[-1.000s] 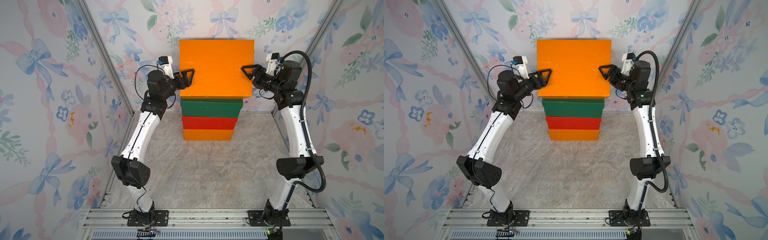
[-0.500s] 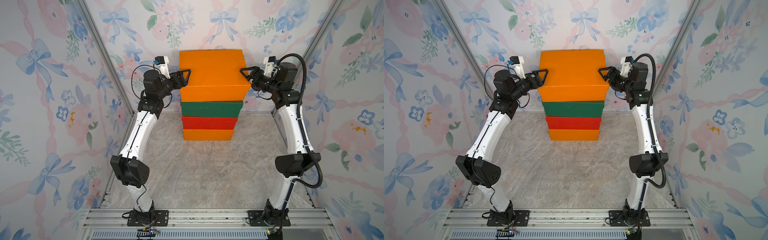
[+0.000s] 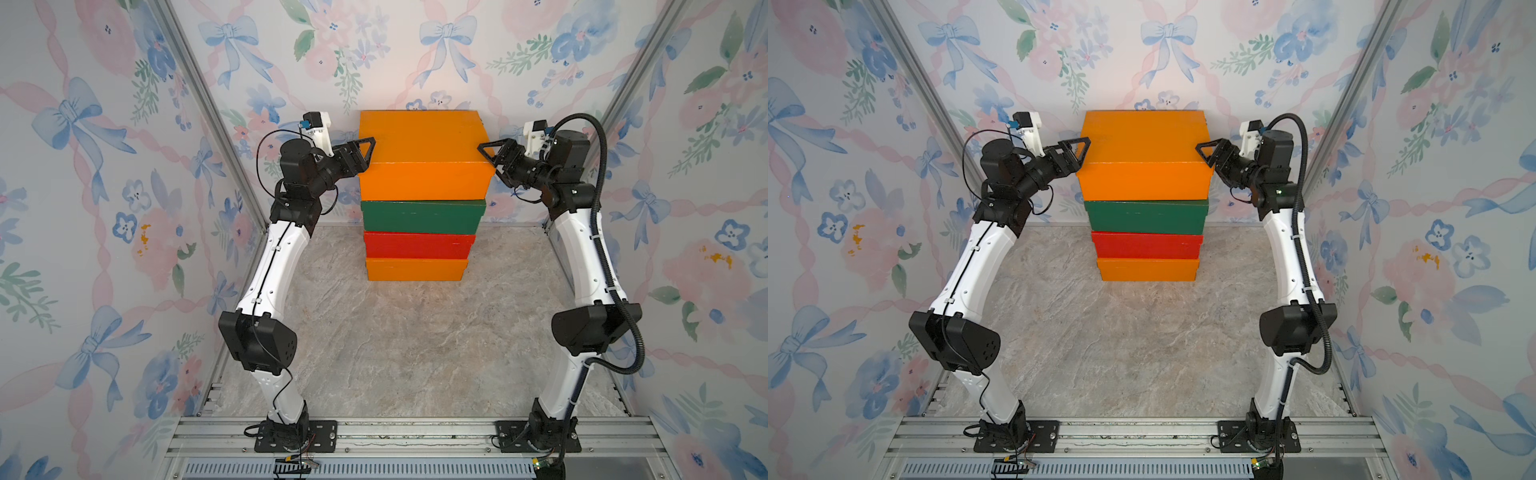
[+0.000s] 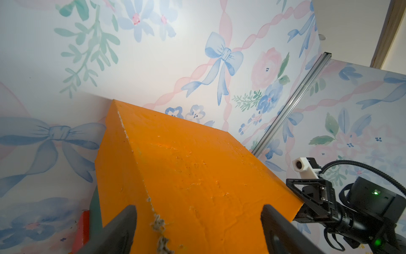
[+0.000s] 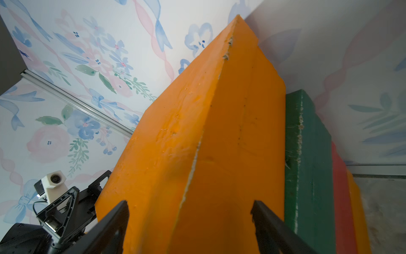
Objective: Stack the shoeboxes
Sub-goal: Place the shoebox at the shoebox.
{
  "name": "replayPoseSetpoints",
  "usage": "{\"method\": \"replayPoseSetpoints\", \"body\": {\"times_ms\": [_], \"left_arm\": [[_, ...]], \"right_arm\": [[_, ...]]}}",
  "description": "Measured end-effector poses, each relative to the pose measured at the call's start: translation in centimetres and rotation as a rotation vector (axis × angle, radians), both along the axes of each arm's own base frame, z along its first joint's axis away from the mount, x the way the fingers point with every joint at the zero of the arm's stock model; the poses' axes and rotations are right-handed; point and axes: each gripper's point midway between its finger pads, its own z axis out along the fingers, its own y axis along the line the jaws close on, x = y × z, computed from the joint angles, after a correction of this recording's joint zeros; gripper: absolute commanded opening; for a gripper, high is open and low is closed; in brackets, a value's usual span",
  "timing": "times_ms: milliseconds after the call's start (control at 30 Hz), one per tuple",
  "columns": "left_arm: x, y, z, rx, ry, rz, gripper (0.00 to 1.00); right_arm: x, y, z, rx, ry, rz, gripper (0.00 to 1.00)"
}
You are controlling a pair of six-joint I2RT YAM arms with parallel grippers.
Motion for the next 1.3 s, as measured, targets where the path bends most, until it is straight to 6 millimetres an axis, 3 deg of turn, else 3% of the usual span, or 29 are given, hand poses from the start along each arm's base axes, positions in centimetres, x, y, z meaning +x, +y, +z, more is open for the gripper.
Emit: {"method": "replayPoseSetpoints", "body": {"times_ms": [133,500,900,1300], "left_arm": [[0.1,-0.1,-0.4,-0.001,0.01,-0.006,0.91],[0.4,-1.0,-2.8,0.009,0.062,-0.026,0.9],[0.1,-1.3,-2.6,0.007,0.061,-0.033,0.88],[0.1,-1.4,-2.6,0.006,0.061,-0.032,0.87]], "right_arm": [[-0.3,-0.3,-0.1,0.001,-0.001,-0.002,0.87],[-3.3,-0.4,2.2,0.004,-0.054,0.002,0.87],[-4.1,0.7,0.4,0.002,-0.026,0.026,0.86],[-5.6,1.2,1.4,-0.007,-0.057,0.041,0.86]]}}
